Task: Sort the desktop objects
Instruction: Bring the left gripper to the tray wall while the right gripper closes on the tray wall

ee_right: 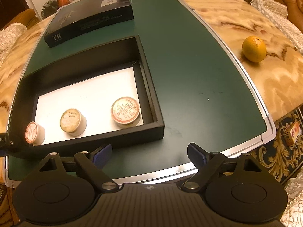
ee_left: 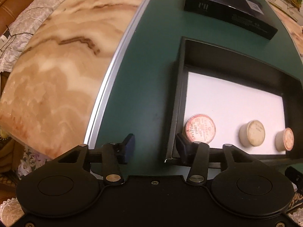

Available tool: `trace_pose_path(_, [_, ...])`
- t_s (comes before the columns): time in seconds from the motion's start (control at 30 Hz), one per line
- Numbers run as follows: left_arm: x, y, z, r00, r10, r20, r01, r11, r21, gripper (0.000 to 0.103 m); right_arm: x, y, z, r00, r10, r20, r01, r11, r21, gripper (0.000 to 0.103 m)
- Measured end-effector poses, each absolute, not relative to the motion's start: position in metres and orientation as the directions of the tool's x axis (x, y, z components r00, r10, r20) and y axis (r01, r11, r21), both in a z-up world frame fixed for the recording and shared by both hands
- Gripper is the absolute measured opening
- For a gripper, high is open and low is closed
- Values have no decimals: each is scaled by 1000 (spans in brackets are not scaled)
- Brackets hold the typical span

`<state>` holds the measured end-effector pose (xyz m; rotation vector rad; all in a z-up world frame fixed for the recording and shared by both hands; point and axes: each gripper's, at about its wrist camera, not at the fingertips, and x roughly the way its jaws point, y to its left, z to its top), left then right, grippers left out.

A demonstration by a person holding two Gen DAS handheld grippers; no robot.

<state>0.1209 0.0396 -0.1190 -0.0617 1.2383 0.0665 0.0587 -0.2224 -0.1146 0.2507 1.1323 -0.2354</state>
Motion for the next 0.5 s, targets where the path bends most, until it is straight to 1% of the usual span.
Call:
trace_pose_path(0.2, [122, 42, -121, 317, 14, -948, -90, 996, -15, 46, 59, -223, -114, 408, -60, -911, 311, 947, 77, 88])
trace_pose_path(0.23, [122, 43, -121, 318, 10, -948, -89, 996, -19, 47, 58, -223, -113, 407, -60, -911, 312, 947, 77, 88])
trace_pose_path(0.3, [123, 42, -117, 325, 6, -946, -77, 997, -21, 54, 58, -226, -112, 408, -56, -911, 316, 945, 83, 88])
trace_pose_path(0.37, [121, 41, -111, 336, 11, -942, -68, 998, -12, 67, 57, -228, -108, 413, -52, -909, 319, 944, 90, 88])
trace_pose_path(0.43, [117, 38, -102, 361, 30, -932, -62, 998, 8, 70, 55, -226, -98, 432, -45, -901, 304, 947, 98, 88])
trace_pose_path(0.5, [111, 32, -92, 380, 31, -924, -50, 999, 13, 79, 54, -224, -88, 454, -38, -890, 286, 953, 105, 89])
